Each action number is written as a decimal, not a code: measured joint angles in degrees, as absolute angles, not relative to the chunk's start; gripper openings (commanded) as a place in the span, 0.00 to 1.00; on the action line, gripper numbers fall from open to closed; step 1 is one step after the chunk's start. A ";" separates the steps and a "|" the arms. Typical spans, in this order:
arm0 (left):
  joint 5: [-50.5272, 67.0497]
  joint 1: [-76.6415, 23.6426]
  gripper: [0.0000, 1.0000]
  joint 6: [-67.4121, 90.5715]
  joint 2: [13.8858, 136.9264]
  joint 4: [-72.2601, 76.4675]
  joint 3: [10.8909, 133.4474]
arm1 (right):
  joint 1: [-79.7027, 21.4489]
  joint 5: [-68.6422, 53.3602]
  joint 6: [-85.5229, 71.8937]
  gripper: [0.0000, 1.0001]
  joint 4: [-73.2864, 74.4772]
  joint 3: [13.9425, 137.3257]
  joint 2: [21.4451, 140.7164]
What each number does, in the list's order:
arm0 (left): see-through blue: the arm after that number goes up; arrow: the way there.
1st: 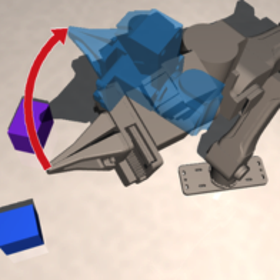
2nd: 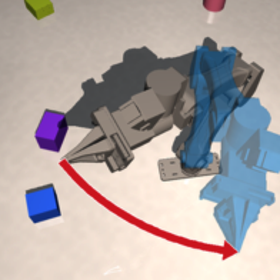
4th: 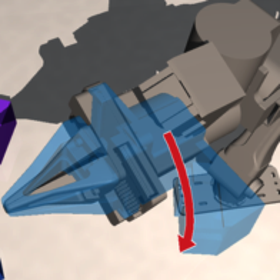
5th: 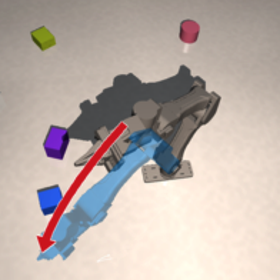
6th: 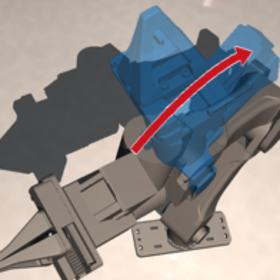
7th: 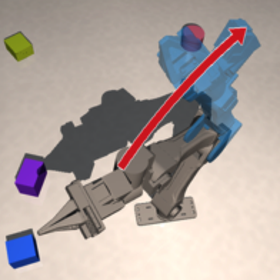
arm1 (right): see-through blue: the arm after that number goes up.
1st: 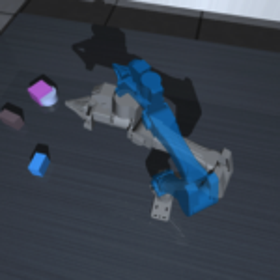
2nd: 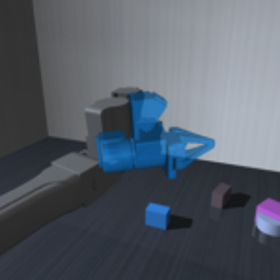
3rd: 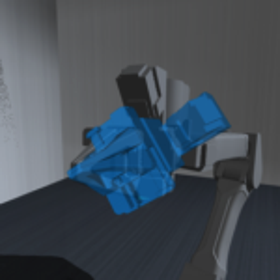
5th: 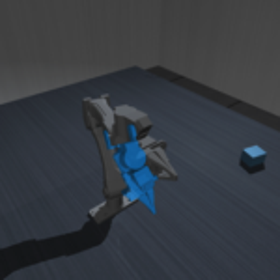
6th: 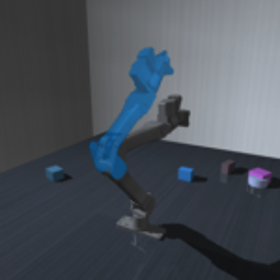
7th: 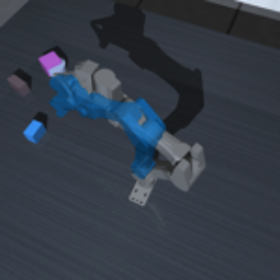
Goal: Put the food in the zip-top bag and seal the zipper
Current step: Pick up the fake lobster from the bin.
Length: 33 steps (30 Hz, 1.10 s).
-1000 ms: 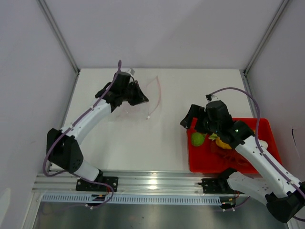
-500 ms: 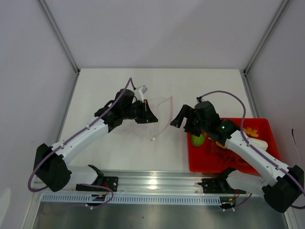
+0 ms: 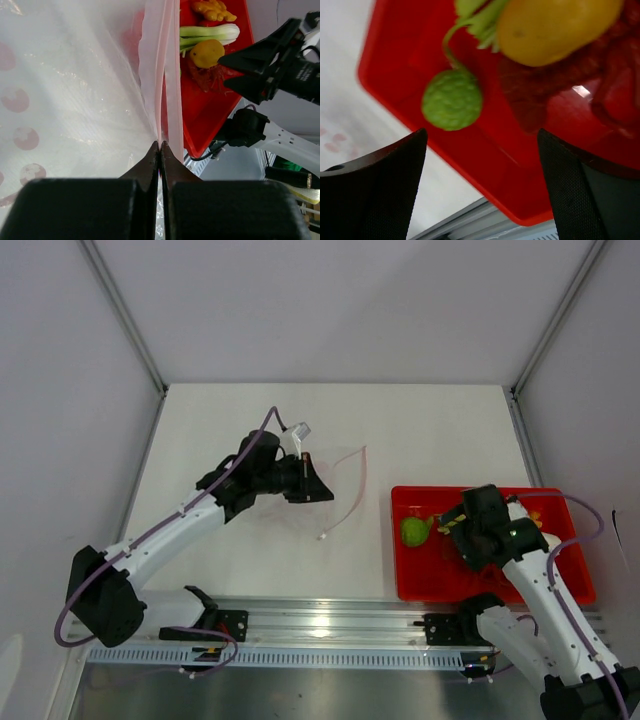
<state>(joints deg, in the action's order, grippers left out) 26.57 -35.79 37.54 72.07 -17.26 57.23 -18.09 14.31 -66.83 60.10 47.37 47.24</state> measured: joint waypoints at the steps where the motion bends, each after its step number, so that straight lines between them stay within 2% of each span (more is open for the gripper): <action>1: 26.89 -35.83 0.01 37.63 71.90 -16.88 56.97 | -17.41 14.39 -68.16 0.88 60.93 45.56 45.91; 9: 29.28 -36.05 0.01 38.11 69.91 -15.40 56.27 | -13.23 12.51 -78.32 0.86 63.18 34.65 37.39; 18: 30.59 -36.27 0.01 39.51 66.67 -13.06 53.60 | -12.21 13.69 -86.76 0.79 58.39 27.57 32.86; 19: 30.68 -36.36 0.01 39.59 66.67 -12.86 53.39 | -12.16 13.74 -87.39 0.74 57.63 26.85 32.47; 23: 30.74 -36.64 0.01 39.68 66.67 -12.71 53.15 | -11.92 13.69 -90.13 0.69 54.72 24.29 32.91; 26: 30.76 -36.64 0.01 39.66 66.67 -12.56 53.15 | -11.77 13.72 -91.74 0.61 52.75 23.51 33.98; 27: 30.76 -36.64 0.01 39.66 66.67 -12.53 53.15 | -11.73 13.74 -92.20 0.51 52.03 23.31 34.15; 30: 30.74 -36.64 0.00 39.64 66.70 -12.53 53.15 | -11.60 14.11 -93.23 0.30 50.37 22.90 34.17; 31: 30.76 -36.64 0.01 39.64 66.70 -12.56 53.15 | -11.51 14.31 -93.65 0.18 49.80 22.70 34.11; 32: 30.74 -36.64 0.01 39.62 66.70 -12.56 53.15 | -11.49 14.50 -94.11 0.12 49.39 22.61 34.00; 33: 30.74 -36.64 0.00 39.62 66.70 -12.56 53.15 | -11.46 14.52 -94.13 0.00 49.47 22.59 34.00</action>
